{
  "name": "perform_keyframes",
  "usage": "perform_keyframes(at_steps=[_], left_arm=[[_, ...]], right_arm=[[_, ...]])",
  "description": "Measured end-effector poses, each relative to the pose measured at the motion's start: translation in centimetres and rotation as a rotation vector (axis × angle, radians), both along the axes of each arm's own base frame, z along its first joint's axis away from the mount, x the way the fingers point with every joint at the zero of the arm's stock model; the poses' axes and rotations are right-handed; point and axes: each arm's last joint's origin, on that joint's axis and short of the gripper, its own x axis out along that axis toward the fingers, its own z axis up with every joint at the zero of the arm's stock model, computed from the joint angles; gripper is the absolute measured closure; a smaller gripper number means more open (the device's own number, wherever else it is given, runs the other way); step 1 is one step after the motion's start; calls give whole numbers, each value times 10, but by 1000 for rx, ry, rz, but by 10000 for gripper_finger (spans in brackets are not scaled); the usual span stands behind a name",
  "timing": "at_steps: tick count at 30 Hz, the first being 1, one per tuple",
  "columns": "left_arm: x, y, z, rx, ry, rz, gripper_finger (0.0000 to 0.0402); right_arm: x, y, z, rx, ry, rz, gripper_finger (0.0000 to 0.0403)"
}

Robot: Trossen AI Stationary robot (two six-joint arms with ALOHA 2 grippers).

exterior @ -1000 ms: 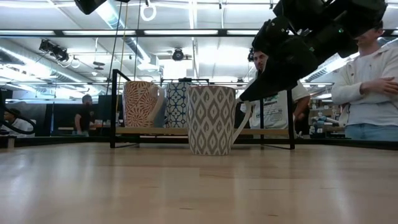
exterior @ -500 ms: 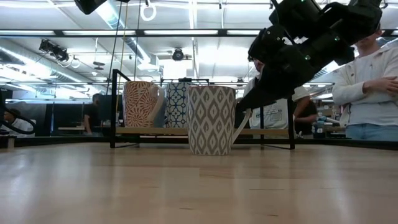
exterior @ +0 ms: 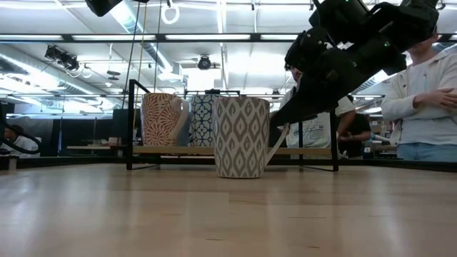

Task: Place coffee mugs
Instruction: Put the gray patterned mug on the shelf

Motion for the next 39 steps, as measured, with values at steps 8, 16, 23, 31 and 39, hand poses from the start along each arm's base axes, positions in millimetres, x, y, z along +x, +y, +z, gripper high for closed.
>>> perform_keyframes(at_steps=[8,16,23,31,39], left_arm=[[0,0,0,0,0,0,306],[0,0,0,0,0,0,306],[0,0,0,0,0,0,306],[0,0,0,0,0,0,306],[0,0,0,0,0,0,306]], right_arm=[[-2,14,0,-8,-6,-4,321],[-5,24,6,-13,-47,-122,325],[-9,29,15,-56,-96,-217,325],[-13,26,28,-72,-153,-314,325],[-27,19,49,-142,-204,-449,325]])
